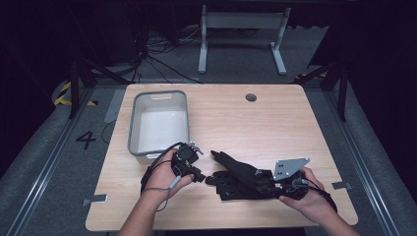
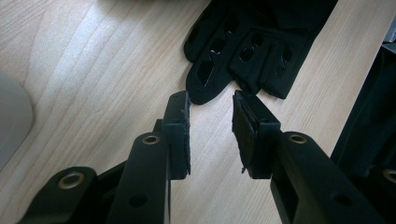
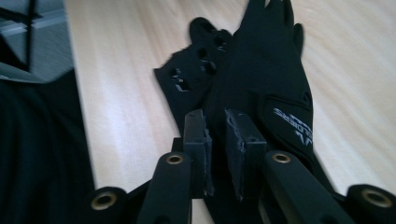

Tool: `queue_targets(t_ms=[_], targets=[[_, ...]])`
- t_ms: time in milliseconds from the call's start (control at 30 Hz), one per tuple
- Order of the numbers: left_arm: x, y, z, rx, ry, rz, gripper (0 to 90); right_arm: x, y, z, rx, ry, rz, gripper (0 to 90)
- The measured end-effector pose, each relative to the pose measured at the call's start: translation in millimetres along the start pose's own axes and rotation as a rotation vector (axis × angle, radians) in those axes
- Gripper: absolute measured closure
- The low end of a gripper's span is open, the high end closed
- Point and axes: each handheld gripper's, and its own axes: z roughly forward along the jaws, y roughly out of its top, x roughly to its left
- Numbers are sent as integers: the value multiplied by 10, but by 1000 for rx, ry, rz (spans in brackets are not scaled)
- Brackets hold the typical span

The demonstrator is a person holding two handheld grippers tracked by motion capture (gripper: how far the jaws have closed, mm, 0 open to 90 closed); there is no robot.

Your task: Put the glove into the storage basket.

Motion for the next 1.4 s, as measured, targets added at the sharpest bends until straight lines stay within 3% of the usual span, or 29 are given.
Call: queue_targets(t_ms=[133,367,600,867,1033,1333,1400], targets=[[-3,-2,-3,0,1,-1,674,-30,-15,-25,-41,52,38,741],[-6,-1,-4,-2,1,-2,674,-103,-19,-56,-51,5,86,729],[-7,-9,-4,7,-10,0,712,-217,-16,-139,-86,-34,196,711],[6,4,-6,1,-19,-5,718,-414,-109,-63,-33,-104,292,682],[8,22,7,0,-35,-5,725,-477,-140,6,25,-161,310,663],[15,18,7,13,-49,-24,713,-490,-171,8,86,-190,361,642],[19,15,-1,8,-49,-29,713,-499,-184,4,96,-176,385,654]])
